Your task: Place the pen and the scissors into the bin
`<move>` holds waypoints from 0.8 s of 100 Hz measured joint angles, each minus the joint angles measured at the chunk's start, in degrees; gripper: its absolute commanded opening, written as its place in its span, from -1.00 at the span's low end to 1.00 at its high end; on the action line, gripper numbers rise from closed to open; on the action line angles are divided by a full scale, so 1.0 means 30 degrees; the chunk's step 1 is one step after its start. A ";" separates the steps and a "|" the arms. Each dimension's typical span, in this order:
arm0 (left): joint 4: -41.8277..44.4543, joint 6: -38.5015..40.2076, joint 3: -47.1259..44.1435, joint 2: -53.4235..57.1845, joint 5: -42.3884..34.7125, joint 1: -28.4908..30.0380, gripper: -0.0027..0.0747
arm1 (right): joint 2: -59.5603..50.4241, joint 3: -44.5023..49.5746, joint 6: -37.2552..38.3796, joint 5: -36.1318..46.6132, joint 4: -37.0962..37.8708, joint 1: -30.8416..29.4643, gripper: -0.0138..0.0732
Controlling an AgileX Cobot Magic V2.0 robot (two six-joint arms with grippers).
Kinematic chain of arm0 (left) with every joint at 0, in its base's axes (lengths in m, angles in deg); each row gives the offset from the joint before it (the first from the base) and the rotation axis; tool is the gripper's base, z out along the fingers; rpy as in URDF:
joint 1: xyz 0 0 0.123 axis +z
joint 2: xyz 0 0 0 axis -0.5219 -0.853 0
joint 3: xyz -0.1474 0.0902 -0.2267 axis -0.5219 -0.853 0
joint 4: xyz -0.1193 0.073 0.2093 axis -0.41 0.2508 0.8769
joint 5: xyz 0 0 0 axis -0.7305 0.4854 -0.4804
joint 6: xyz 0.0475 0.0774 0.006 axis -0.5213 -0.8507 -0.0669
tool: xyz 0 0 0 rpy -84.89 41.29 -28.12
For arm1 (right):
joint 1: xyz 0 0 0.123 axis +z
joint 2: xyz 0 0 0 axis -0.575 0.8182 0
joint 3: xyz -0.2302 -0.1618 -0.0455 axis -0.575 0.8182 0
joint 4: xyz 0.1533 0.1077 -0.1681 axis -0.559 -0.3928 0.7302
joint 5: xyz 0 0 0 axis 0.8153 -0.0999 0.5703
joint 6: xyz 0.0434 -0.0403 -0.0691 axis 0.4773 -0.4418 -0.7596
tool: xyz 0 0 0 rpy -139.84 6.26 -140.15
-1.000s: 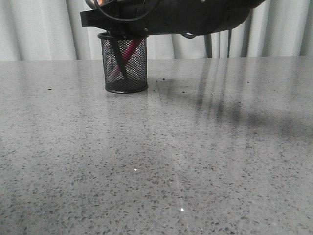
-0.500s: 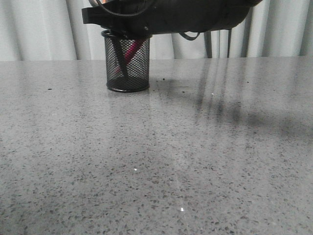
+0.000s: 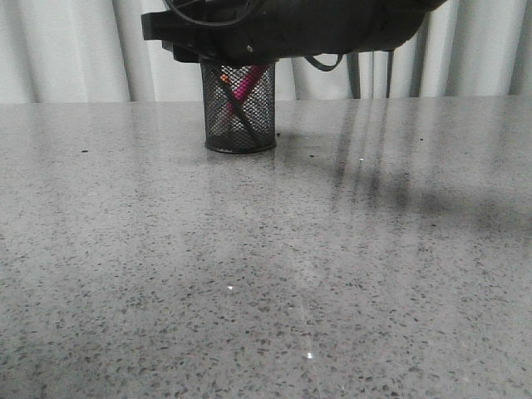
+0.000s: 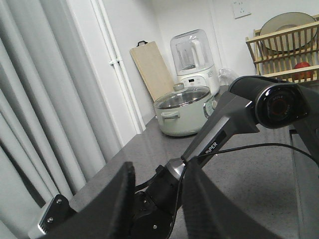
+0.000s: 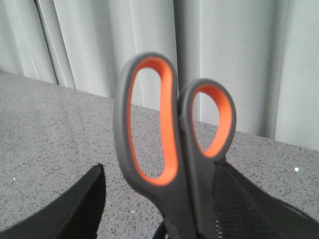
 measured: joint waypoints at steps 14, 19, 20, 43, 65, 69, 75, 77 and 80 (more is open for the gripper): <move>0.0000 0.0000 0.0000 0.0104 -0.0492 0.0000 -0.40 | -0.0963 0.0000 0.0000 -0.0118 -0.0030 0.0000 0.29; 0.0000 0.0000 0.0000 0.0221 -0.0985 0.0000 -0.41 | -0.1467 0.0000 0.0000 -0.0118 -0.0030 0.0000 0.29; 0.0000 0.0000 0.0000 0.0266 -0.1147 0.0000 -0.42 | -0.1619 0.0000 0.0000 -0.0118 -0.0030 0.0000 0.29; 0.0000 0.0000 -0.0448 0.1691 -0.4495 0.0000 -0.65 | -0.4925 0.0000 0.0000 -0.3281 0.0006 0.0000 -0.64; -0.0079 0.0000 -0.3828 0.4437 -0.7139 0.0000 -0.98 | -1.0463 0.2331 0.0000 -0.7717 0.2925 0.0042 -0.83; -0.0183 0.0000 -0.4746 0.5023 -0.7284 0.0000 -0.98 | -1.1816 0.3231 0.0000 -0.7836 0.3482 0.0073 -0.83; -0.0590 0.0000 -0.5998 0.5772 -0.7419 0.0000 -0.98 | -1.3735 0.5097 0.0000 -0.7979 0.3961 0.0121 -0.83; -0.0852 0.0000 -0.6473 0.6048 -0.7539 0.0000 -0.98 | -1.4498 0.5774 0.0000 -0.8005 0.4087 0.0121 -0.83; -0.1286 0.0000 -0.7083 0.6483 -0.7735 0.0000 -0.98 | -1.5526 0.6701 0.0000 -0.8093 0.4218 0.0121 -0.83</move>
